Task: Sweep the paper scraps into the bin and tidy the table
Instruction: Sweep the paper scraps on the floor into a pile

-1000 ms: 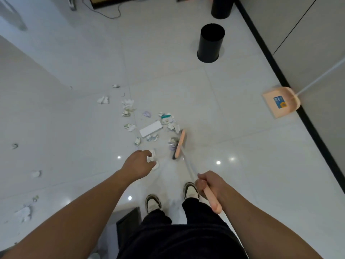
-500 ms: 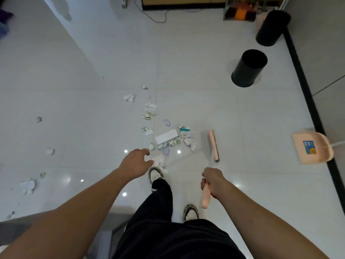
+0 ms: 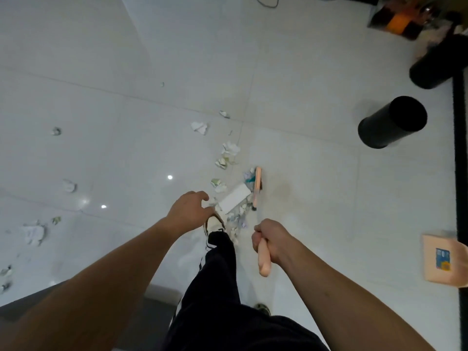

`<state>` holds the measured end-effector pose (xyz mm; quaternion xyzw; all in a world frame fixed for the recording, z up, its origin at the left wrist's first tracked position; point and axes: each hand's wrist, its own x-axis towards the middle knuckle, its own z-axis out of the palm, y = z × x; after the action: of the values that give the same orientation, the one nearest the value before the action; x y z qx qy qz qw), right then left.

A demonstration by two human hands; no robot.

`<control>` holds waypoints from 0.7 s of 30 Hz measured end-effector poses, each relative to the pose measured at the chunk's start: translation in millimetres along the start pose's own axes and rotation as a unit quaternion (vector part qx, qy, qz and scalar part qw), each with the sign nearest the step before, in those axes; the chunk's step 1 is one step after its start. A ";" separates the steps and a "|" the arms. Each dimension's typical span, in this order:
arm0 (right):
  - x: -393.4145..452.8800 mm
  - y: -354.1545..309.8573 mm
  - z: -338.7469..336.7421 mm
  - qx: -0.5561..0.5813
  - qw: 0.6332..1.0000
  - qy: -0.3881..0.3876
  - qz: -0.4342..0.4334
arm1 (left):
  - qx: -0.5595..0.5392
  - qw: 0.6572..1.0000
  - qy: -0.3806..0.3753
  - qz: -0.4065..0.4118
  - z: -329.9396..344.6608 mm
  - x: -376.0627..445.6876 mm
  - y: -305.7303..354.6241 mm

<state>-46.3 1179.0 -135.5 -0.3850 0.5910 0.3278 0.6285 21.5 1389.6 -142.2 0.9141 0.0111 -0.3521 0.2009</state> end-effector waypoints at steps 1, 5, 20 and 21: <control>-3.8 -14.7 13.7 0.003 1.000 -0.013 0.009 | -0.003 1.000 0.002 -0.003 -14.5 9.6 -2.9; -17.7 -73.7 53.7 -0.012 0.998 -0.053 0.034 | -0.012 1.000 0.021 -0.014 -71.9 46.5 -9.6; 9.4 -302.0 136.2 -0.400 0.901 0.038 -0.166 | -0.094 0.981 0.117 -0.127 -157.8 128.9 20.5; 19.7 -324.5 141.5 -0.422 0.889 0.035 -0.173 | -0.109 0.975 0.123 -0.149 -156.9 132.9 25.5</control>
<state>306.2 1142.9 -123.0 -0.7218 0.3424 0.4185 0.4321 225.9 1408.9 -113.9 0.9112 0.2103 -0.2592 0.2416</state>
